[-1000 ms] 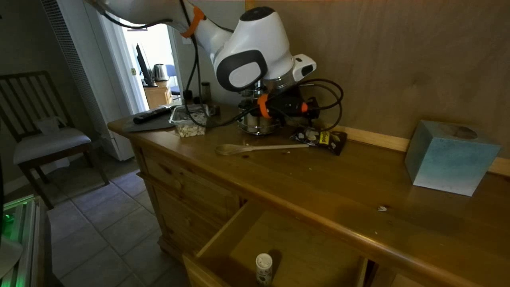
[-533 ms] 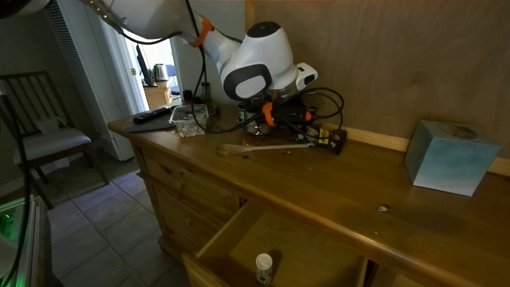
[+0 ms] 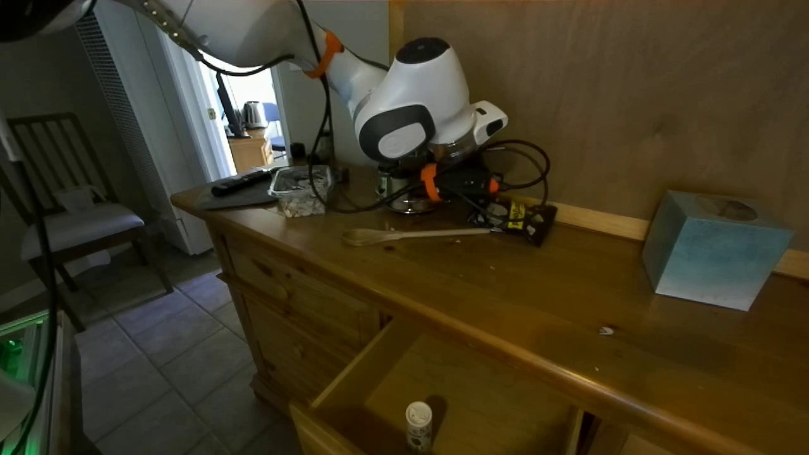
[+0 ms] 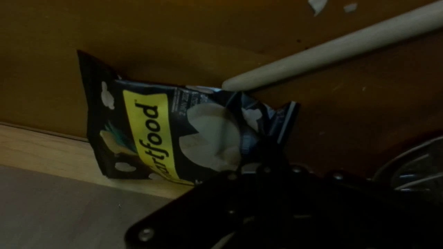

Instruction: Put the packet of chips inside the drawer

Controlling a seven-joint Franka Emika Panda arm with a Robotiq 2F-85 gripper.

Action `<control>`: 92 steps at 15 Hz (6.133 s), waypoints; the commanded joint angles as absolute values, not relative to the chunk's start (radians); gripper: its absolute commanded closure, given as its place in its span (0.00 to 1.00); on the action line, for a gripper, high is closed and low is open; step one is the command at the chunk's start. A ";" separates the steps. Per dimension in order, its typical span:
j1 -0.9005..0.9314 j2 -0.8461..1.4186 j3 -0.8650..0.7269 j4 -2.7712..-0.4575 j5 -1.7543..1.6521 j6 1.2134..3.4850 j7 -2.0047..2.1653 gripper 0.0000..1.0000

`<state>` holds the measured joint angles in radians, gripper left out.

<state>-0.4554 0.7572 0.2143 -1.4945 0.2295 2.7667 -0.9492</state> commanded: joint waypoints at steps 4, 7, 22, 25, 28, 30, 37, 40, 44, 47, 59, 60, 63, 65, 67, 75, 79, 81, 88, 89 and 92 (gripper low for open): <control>-0.456 0.639 0.176 -1.570 0.222 2.765 -0.903 1.00; -0.447 0.533 0.128 -1.672 0.229 2.767 -0.822 1.00; -0.597 0.126 -0.025 -2.244 0.468 2.886 -0.694 1.00; -0.633 0.154 -0.009 -2.241 0.567 2.882 -0.748 1.00; -0.646 0.222 0.009 -2.207 0.637 2.882 -0.815 1.00; -0.656 0.274 0.023 -2.183 0.674 2.861 -0.856 1.00; -0.769 0.377 0.053 -2.138 0.701 2.826 -1.072 1.00; -0.829 0.412 0.072 -2.114 0.726 2.802 -1.143 1.00; -0.853 0.481 0.098 -2.066 0.752 2.793 -1.213 1.00; -0.836 0.542 0.112 -2.019 0.725 2.812 -1.226 1.00; -0.814 0.718 0.062 -1.891 0.660 2.809 -1.099 1.00; -0.812 0.727 0.060 -1.883 0.661 2.819 -1.084 1.00; -0.816 0.751 0.077 -1.852 0.666 2.849 -1.048 1.00; -0.821 0.759 0.097 -1.831 0.667 2.839 -1.021 0.98; -0.826 0.747 0.121 -1.825 0.671 2.841 -1.015 0.73; -0.840 0.542 0.114 -1.970 0.604 2.773 -1.055 0.22; -0.829 0.378 0.097 -2.080 0.537 2.681 -1.082 0.00; -0.820 0.284 0.105 -2.128 0.553 2.626 -1.110 0.00; -0.586 -0.004 0.031 -2.188 0.631 2.396 -1.121 0.00; -0.528 -0.031 0.017 -2.189 0.604 2.368 -1.118 0.00; -0.341 -0.075 -0.008 -2.202 0.512 2.313 -1.051 0.00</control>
<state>-0.4979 -0.0158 0.0348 -2.1545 0.5943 2.3470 -1.0980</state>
